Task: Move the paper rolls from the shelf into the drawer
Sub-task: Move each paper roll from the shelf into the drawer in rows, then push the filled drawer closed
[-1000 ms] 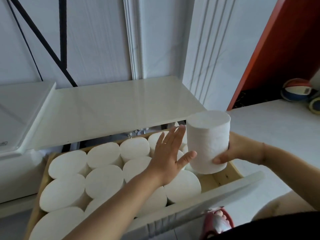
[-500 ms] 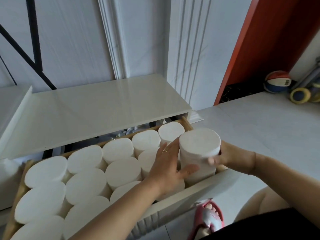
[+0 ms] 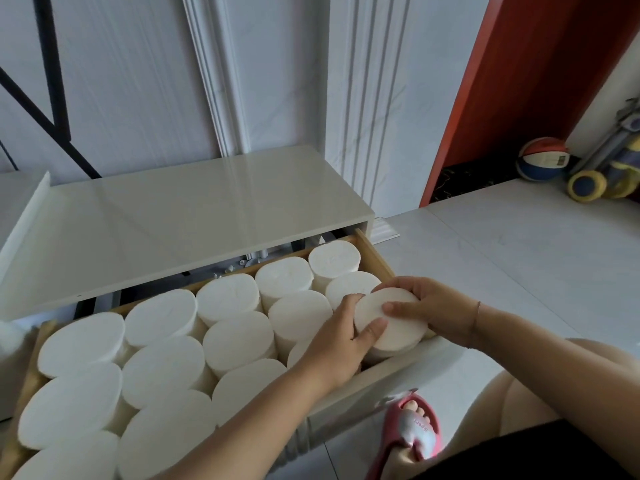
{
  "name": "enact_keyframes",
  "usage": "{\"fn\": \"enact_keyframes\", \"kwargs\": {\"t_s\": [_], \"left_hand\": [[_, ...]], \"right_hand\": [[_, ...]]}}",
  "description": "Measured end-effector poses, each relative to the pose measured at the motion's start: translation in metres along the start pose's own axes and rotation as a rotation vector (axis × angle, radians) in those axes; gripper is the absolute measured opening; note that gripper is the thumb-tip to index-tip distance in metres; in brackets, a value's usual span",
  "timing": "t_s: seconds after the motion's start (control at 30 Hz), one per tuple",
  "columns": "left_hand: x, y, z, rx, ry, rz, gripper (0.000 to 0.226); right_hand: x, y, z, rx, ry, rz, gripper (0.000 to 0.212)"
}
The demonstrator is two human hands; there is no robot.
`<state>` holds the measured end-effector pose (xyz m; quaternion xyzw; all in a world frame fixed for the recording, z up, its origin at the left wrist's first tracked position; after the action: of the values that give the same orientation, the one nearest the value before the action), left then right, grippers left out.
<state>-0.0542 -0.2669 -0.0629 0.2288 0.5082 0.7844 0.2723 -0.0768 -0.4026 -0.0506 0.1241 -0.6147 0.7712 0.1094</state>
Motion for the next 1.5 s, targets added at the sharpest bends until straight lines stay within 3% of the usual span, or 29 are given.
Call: {"fn": "enact_keyframes", "kwargs": {"t_s": [0.13,0.47,0.63,0.83,1.1,1.2,1.3,1.5], "left_hand": [[-0.004,0.004,0.011,-0.085,0.141,-0.013,0.031],[-0.014,-0.004,0.020,-0.421,0.230,-0.035,0.033],[-0.016,-0.007,0.014,-0.555,0.213,-0.057,0.031],[-0.017,-0.014,-0.001,-0.607,0.076,-0.076,0.038],[0.004,-0.021,0.009,-0.672,-0.014,-0.007,0.059],[0.032,-0.028,0.031,-0.770,0.024,0.046,0.064],[0.072,-0.032,0.060,-0.896,0.125,0.061,0.084],[0.138,-0.025,0.086,-1.078,0.255,0.040,0.067]], "right_hand": [[-0.008,0.002,0.006,0.124,0.059,-0.027,0.018],[-0.013,-0.001,0.013,0.295,0.149,0.031,0.018],[-0.017,0.008,0.014,0.425,0.178,-0.022,0.019],[-0.020,0.009,0.013,0.628,0.235,-0.016,0.024],[0.010,-0.008,-0.013,0.834,0.411,0.149,0.044],[0.025,-0.011,-0.039,0.910,0.409,0.175,0.061],[0.031,-0.011,-0.069,1.023,0.362,0.221,0.081],[0.035,-0.020,-0.113,1.185,0.329,0.304,0.078]]}}
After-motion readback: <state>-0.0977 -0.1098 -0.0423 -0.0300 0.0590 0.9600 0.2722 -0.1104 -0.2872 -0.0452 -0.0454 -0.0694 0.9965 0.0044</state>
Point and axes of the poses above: each hand's wrist, its own x-axis away from the middle knuckle, its own z-axis out of the back of the hand, y = z × x, the point moved 8 cm from there along -x, towards the middle knuckle, and after that the axes turned 1 degree about -x, right-handed, at the moved point
